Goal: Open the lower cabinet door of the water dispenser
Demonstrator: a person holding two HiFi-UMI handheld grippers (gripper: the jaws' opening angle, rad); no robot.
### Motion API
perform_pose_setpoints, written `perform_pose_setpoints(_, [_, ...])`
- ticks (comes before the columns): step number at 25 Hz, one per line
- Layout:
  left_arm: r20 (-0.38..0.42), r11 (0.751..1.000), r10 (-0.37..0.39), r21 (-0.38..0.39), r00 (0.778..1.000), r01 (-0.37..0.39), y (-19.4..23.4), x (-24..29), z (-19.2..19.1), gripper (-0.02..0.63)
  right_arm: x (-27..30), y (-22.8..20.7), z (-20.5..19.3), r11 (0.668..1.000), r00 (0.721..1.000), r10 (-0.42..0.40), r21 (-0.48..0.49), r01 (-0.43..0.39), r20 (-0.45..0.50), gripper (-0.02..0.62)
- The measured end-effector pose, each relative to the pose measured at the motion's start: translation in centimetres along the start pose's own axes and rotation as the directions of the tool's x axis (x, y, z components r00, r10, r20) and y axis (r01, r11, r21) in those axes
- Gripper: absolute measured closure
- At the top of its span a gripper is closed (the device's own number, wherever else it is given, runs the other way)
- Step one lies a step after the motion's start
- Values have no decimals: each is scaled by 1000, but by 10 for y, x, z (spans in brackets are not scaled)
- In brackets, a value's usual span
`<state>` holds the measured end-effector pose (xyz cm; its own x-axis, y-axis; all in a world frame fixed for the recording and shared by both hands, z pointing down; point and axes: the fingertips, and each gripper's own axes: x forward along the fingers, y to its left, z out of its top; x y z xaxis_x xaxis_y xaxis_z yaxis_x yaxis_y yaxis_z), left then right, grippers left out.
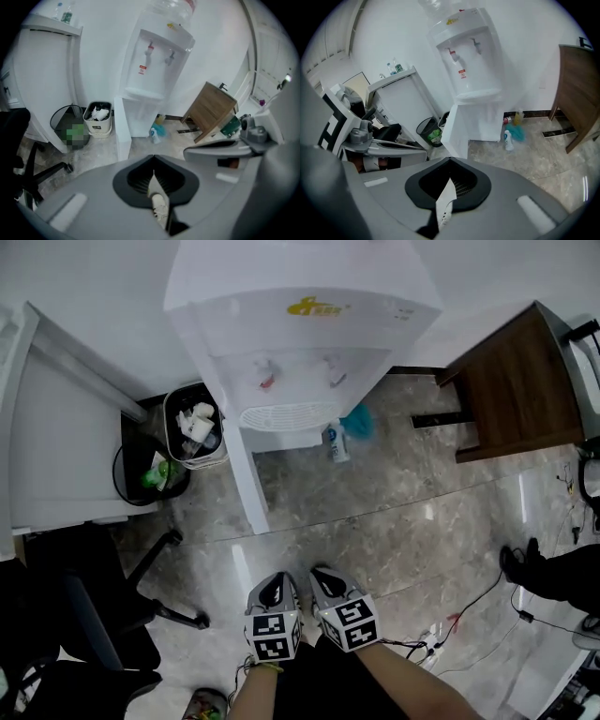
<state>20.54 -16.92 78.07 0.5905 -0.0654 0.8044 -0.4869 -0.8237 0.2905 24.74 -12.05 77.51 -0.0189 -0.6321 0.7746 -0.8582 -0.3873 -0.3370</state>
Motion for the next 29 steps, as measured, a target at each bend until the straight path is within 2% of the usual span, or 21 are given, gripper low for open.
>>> perform_pose_setpoints(6, [-25,999,0,39,1000,1,-14,-7,-4,600,-15,-7,-4,999,1000,7,36,-8,5,602])
perform_pose_setpoints(20, [-30,999,-2,42,1000,3,-16,0,-3,600,-12,-24,-17,998,1000,-18,55,19,-22,602])
perform_pose_setpoints(29, [-34,999,-3,41,999,5,-18,4,-4,600,-8,-26,-23,997,999,-4,74,7,-43,602])
